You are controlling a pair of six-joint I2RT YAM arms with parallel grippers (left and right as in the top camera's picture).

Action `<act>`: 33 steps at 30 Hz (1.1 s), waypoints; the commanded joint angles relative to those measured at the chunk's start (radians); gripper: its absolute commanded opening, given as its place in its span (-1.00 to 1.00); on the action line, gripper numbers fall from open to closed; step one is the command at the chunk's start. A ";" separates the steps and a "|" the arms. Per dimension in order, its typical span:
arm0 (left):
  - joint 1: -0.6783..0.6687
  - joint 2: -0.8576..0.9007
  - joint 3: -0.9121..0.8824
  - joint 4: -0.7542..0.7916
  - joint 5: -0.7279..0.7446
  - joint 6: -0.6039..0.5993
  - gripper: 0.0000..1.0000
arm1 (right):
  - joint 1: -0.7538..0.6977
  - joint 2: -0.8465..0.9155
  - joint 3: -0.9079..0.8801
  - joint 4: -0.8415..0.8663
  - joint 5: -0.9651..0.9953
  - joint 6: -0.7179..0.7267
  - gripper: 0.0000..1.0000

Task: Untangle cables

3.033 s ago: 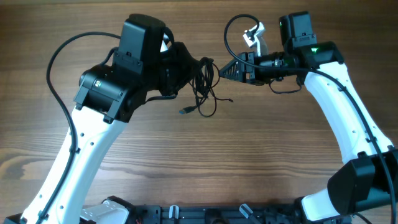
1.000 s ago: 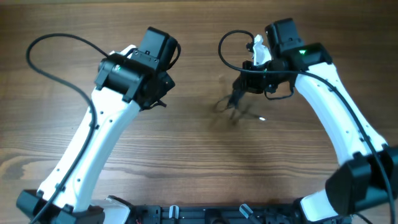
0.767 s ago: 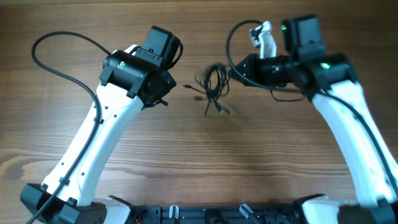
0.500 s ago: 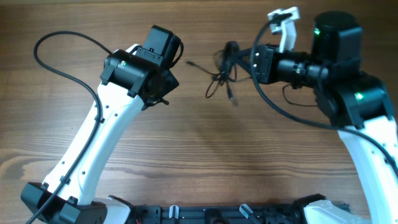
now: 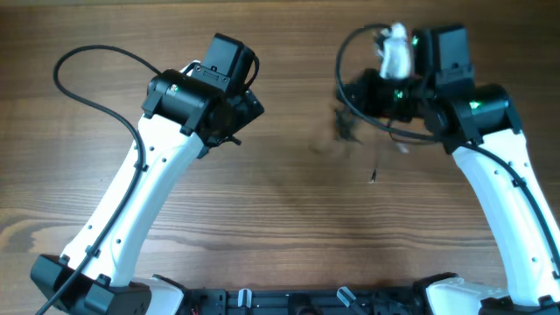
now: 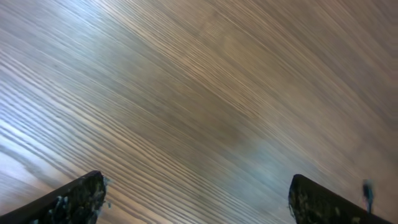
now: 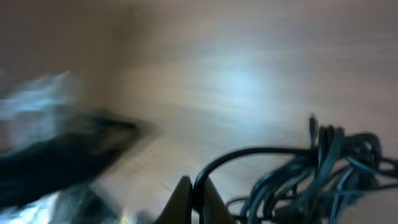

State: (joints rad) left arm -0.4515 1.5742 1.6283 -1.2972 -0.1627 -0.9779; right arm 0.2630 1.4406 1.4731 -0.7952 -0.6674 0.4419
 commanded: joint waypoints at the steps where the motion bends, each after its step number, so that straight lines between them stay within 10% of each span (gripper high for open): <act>1: 0.002 0.010 0.012 0.014 0.090 0.002 0.96 | 0.005 -0.025 0.013 0.098 -0.396 -0.100 -0.92; 6: 0.002 0.010 0.012 0.015 0.096 0.003 0.97 | 0.005 -0.013 0.012 -0.238 0.536 0.315 -0.91; 14: 0.002 0.010 0.012 0.046 0.104 0.005 0.99 | 0.002 -0.011 0.012 -0.095 -0.214 -0.107 -0.91; 33: -0.001 0.012 0.012 0.168 0.483 0.006 0.99 | 0.002 -0.003 0.010 -0.125 -0.134 0.003 -0.91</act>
State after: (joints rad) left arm -0.4515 1.5745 1.6283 -1.1282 0.2657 -0.9779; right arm 0.2630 1.4345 1.4780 -0.9348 -0.7410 0.4442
